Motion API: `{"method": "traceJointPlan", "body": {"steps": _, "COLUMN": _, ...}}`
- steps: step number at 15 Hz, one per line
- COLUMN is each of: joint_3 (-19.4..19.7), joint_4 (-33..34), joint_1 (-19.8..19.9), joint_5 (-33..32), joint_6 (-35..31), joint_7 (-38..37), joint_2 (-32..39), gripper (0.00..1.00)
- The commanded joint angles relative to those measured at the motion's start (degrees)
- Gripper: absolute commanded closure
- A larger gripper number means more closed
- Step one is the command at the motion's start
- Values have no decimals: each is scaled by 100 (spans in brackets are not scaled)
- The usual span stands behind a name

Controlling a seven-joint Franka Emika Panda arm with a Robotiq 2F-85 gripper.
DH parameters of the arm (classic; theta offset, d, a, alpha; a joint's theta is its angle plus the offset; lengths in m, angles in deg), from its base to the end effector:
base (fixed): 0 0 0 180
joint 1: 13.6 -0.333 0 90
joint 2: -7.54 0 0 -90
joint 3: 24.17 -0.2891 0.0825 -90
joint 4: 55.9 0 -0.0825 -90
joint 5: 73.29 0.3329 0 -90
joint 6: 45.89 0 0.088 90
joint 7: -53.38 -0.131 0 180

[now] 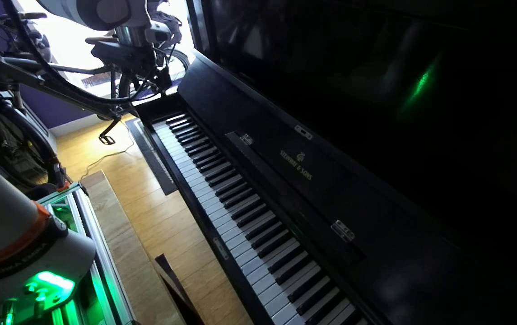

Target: Press the leftmost g sharp key on the piano

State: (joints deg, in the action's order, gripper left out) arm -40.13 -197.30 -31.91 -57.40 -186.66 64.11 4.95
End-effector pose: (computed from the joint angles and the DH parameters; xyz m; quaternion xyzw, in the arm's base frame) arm 0.3645 0.2526 0.3010 -0.9558 -0.2815 0.0005 0.0847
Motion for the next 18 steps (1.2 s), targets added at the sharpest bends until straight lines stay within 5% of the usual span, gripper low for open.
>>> {"method": "traceJointPlan", "body": {"steps": 1, "joint_3": -48, "joint_4": -204, "joint_1": 26, "joint_5": 117, "joint_6": -1027, "joint_7": -160, "joint_2": 562, "gripper": 0}}
{"method": "traceJointPlan", "body": {"steps": 2, "joint_3": -49, "joint_4": -122, "joint_1": 52, "joint_5": 7, "joint_6": -595, "joint_7": -55, "joint_2": 305, "gripper": 0}}
{"method": "traceJointPlan", "body": {"steps": 11, "joint_3": 31, "joint_4": -174, "joint_1": 124, "joint_5": -522, "joint_6": -1436, "joint_7": -786, "joint_2": 1060, "gripper": 0}}
{"method": "traceJointPlan", "body": {"steps": 12, "joint_3": 54, "joint_4": -163, "joint_1": 130, "joint_5": -628, "joint_6": -1539, "joint_7": -904, "joint_2": 1181, "gripper": 25}}
{"method": "traceJointPlan", "body": {"steps": 14, "joint_3": 152, "joint_4": -159, "joint_1": 103, "joint_5": -1031, "joint_6": -1784, "joint_7": -1212, "joint_2": 1399, "gripper": 32}}
{"method": "traceJointPlan", "body": {"steps": 18, "joint_3": 356, "joint_4": -62, "joint_1": -5, "joint_5": -1553, "joint_6": -2217, "joint_7": -1772, "joint_2": 1826, "gripper": 65}}
